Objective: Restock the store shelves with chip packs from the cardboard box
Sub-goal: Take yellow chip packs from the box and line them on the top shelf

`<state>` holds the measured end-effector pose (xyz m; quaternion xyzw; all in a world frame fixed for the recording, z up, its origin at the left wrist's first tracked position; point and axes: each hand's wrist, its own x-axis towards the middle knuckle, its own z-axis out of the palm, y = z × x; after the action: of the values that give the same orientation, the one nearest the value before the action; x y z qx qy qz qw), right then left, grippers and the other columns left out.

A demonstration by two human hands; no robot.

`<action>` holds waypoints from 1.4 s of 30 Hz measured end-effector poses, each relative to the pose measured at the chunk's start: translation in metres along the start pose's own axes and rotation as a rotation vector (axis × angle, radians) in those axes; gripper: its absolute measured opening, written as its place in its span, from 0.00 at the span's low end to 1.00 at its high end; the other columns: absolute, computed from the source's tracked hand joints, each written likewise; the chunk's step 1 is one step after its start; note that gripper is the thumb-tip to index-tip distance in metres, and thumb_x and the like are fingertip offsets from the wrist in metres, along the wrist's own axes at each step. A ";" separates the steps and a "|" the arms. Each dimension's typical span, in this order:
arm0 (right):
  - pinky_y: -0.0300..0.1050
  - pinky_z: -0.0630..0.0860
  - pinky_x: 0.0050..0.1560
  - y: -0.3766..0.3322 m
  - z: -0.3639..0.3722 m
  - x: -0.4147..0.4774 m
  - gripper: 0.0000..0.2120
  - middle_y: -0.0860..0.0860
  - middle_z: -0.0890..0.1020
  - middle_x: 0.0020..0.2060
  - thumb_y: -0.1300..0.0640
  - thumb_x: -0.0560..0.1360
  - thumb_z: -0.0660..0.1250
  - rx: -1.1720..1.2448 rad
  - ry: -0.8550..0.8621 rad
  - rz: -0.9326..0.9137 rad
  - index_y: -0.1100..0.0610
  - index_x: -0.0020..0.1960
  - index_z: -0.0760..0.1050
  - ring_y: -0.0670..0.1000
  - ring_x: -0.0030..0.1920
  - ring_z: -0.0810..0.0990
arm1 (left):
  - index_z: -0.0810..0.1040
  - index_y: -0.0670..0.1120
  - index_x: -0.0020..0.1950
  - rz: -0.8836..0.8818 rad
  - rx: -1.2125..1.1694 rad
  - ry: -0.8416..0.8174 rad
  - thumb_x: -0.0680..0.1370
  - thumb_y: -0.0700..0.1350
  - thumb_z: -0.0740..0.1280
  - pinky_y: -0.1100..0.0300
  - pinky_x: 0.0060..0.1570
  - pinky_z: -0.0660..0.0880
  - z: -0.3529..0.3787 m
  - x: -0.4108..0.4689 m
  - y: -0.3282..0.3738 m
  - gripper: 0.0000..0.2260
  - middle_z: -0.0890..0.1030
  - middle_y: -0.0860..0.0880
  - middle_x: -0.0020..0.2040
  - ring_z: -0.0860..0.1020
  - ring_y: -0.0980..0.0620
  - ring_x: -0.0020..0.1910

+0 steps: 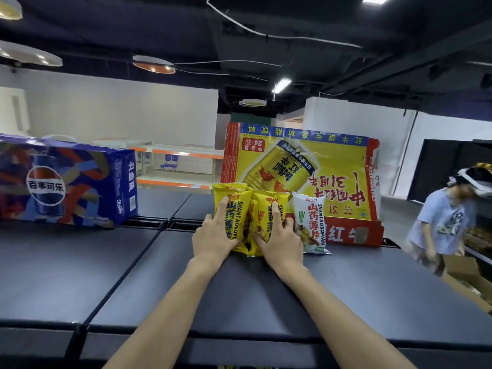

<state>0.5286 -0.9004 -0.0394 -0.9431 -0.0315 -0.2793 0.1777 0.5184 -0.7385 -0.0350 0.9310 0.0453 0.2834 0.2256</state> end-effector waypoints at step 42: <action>0.50 0.74 0.50 0.198 -0.207 -0.150 0.24 0.57 0.77 0.59 0.52 0.74 0.68 -0.049 -0.108 0.114 0.55 0.67 0.65 0.61 0.57 0.77 | 0.71 0.47 0.56 0.437 0.112 -0.088 0.73 0.52 0.69 0.53 0.42 0.74 -0.018 -0.190 0.256 0.16 0.79 0.47 0.50 0.80 0.44 0.49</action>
<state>0.3271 -1.1530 -0.0211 -0.9612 0.0193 -0.2180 0.1681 0.3392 -1.0001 -0.0041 0.9412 -0.1519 0.2815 0.1085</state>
